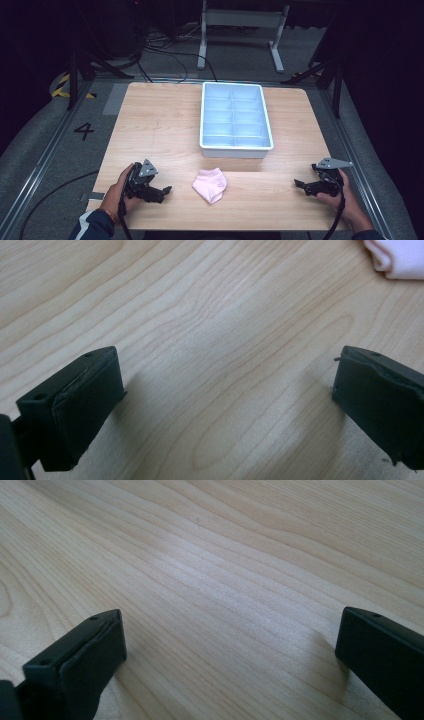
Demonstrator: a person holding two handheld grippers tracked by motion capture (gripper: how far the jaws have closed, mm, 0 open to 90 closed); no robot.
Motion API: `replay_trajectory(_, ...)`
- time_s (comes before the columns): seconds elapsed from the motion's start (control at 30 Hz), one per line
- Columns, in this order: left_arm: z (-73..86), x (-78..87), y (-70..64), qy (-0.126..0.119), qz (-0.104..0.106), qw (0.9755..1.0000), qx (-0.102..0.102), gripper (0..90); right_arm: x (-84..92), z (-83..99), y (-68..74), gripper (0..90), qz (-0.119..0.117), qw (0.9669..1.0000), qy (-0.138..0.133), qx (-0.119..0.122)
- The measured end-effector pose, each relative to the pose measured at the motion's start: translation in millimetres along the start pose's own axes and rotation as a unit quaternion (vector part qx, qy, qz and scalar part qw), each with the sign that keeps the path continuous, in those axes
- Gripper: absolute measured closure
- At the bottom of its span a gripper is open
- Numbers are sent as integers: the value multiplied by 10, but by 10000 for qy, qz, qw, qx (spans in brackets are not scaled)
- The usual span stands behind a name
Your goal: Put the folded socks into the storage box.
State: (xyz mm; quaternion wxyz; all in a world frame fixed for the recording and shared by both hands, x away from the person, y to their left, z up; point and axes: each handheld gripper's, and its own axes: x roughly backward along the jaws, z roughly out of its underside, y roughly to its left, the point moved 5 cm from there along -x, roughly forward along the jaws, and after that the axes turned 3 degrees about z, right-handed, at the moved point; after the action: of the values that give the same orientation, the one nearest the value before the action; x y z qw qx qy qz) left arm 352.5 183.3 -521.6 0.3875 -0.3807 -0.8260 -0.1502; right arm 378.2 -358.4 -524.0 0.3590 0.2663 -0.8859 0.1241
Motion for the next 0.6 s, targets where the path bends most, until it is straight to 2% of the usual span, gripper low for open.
replay_trajectory(0.23, 25, 23, 1, 13, 122, 9999, -118, 12, -3, -3, -2, 2, 58, 10000, -3, -47)
replay_trajectory(0.5, 38, 31, -2, -7, 148, 9998, -121, 12, -11, -10, -2, 3, 145, 9998, 6, -105)
replay_trajectory(0.6, 46, 43, 7, 12, 166, 9997, -196, 12, -12, -15, 0, 3, 132, 9998, 3, -128)
